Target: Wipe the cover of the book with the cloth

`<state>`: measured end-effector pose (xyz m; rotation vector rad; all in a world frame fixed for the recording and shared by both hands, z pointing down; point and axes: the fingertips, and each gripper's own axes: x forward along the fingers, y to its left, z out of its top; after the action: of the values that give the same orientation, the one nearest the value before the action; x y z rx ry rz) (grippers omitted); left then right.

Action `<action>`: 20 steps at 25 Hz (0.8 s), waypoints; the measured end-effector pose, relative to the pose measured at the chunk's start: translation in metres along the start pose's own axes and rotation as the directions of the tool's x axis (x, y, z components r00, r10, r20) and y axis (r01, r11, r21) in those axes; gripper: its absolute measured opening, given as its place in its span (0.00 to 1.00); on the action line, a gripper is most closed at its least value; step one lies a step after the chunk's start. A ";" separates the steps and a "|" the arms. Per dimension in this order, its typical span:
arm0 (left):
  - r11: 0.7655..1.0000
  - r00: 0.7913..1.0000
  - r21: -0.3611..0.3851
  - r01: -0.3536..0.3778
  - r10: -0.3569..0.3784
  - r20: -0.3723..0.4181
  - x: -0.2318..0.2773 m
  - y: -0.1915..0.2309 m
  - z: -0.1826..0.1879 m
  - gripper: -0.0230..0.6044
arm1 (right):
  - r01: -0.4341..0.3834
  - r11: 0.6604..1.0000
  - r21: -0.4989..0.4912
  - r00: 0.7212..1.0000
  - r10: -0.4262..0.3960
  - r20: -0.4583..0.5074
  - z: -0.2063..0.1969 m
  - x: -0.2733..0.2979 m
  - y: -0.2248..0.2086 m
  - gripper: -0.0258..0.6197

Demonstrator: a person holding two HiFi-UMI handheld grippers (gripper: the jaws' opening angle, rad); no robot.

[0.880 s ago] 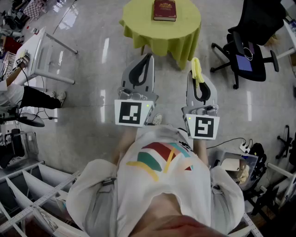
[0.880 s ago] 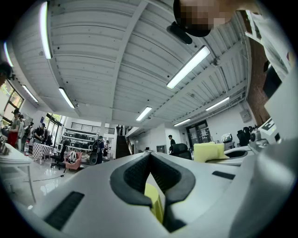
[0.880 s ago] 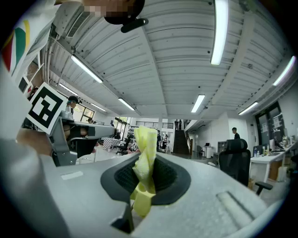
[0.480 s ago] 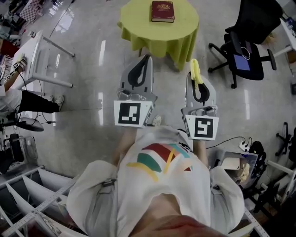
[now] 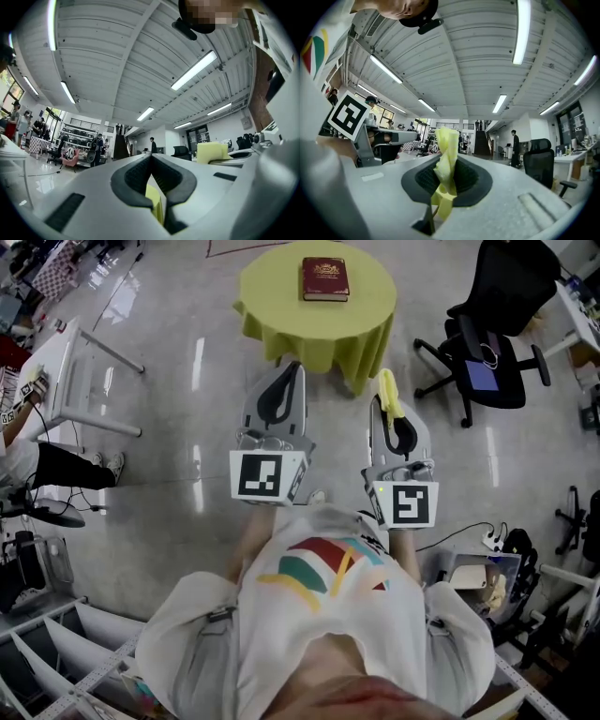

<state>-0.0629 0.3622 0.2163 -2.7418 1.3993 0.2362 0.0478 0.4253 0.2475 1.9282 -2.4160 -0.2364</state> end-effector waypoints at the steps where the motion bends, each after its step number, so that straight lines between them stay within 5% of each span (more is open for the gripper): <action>1: 1.000 1.000 -0.005 0.000 0.000 0.001 0.001 0.004 0.000 0.06 | 0.005 1.000 0.004 1.000 -0.005 -0.005 0.000 0.002 0.000 0.09; 11: 0.998 1.000 -0.064 0.009 -0.010 -0.018 0.024 0.034 -0.020 0.06 | 0.074 0.997 -0.015 0.997 -0.075 -0.030 -0.005 0.014 -0.009 0.09; 20: 0.999 1.000 -0.040 0.007 -0.007 -0.012 0.066 0.038 -0.025 0.06 | 0.104 0.995 -0.015 0.994 -0.103 0.022 -0.005 0.036 -0.045 0.09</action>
<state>-0.0527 0.2836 0.2308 -2.7845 1.4033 0.2505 0.0836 0.3800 0.2436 2.0567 -2.3216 -0.2802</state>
